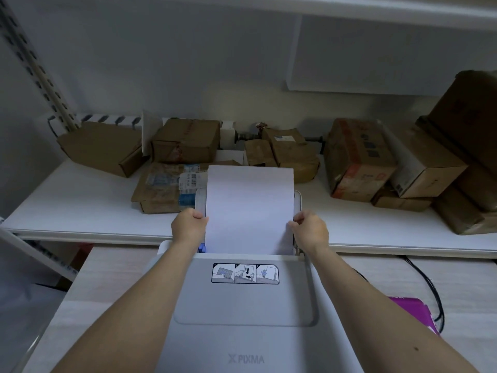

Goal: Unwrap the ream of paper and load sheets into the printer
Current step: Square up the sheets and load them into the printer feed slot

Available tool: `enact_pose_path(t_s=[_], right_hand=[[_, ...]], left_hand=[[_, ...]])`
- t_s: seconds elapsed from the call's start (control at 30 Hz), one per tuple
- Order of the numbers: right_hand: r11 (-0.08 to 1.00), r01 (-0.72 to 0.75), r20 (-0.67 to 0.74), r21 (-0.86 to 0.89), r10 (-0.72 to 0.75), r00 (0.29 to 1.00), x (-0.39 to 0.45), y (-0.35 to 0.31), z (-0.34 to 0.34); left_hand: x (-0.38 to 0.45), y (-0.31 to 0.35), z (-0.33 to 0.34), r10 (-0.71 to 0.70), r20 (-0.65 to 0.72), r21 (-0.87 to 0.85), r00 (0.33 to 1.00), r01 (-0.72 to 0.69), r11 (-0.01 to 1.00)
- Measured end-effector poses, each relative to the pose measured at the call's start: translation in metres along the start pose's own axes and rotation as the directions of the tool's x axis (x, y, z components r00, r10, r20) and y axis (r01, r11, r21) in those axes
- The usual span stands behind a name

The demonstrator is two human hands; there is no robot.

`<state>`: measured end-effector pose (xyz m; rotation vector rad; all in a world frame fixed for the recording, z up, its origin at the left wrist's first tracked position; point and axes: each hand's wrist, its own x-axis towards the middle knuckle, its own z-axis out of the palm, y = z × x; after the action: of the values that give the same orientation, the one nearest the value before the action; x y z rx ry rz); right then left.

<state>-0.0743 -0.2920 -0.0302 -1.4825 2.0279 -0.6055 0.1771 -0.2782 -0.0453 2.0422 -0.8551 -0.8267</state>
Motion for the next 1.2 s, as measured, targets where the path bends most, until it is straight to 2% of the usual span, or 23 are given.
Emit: enact_pose_path(t_s=[0.2, 0.3, 0.43, 0.53, 0.6, 0.8, 0.93, 1.2], right_hand=[[1.000, 0.013, -0.022, 0.011, -0.013, 1.000, -0.004, 0.006, 0.005], [1.000, 0.005, -0.066, 0.017, -0.004, 0.998, -0.011, 0.012, 0.009], [1.000, -0.014, -0.141, 0.013, 0.016, 0.990, -0.027, 0.019, 0.018], [0.993, -0.015, -0.186, -0.117, -0.007, 0.982, -0.042, 0.022, 0.024], [0.976, -0.039, -0.191, -0.212, -0.002, 0.982, -0.051, 0.023, 0.026], [0.947, -0.129, -0.185, -0.294, 0.076, 0.980, -0.066, 0.031, 0.033], [0.938, -0.078, -0.170, -0.339, 0.020, 0.985, -0.072, 0.044, 0.040], [0.918, -0.023, -0.139, -0.397, -0.036, 0.990, -0.076, 0.050, 0.041]], left_hand=[[-0.002, -0.011, -0.012, -0.027, -0.066, -0.010, 0.997, 0.026, 1.000], [-0.013, -0.016, -0.019, -0.020, -0.109, 0.055, 0.994, 0.026, 0.998], [-0.037, -0.025, -0.020, 0.027, -0.134, 0.242, 0.991, 0.006, 0.970], [-0.057, -0.030, -0.019, 0.110, -0.158, 0.455, 0.981, -0.027, 0.890], [-0.064, -0.039, -0.015, 0.124, -0.130, 0.531, 0.984, -0.036, 0.847], [-0.079, -0.057, -0.008, 0.134, -0.078, 0.548, 0.988, -0.070, 0.834], [-0.085, -0.060, -0.002, 0.144, -0.027, 0.608, 0.989, -0.098, 0.788], [-0.088, -0.066, -0.003, 0.159, 0.018, 0.635, 0.987, -0.134, 0.761]])
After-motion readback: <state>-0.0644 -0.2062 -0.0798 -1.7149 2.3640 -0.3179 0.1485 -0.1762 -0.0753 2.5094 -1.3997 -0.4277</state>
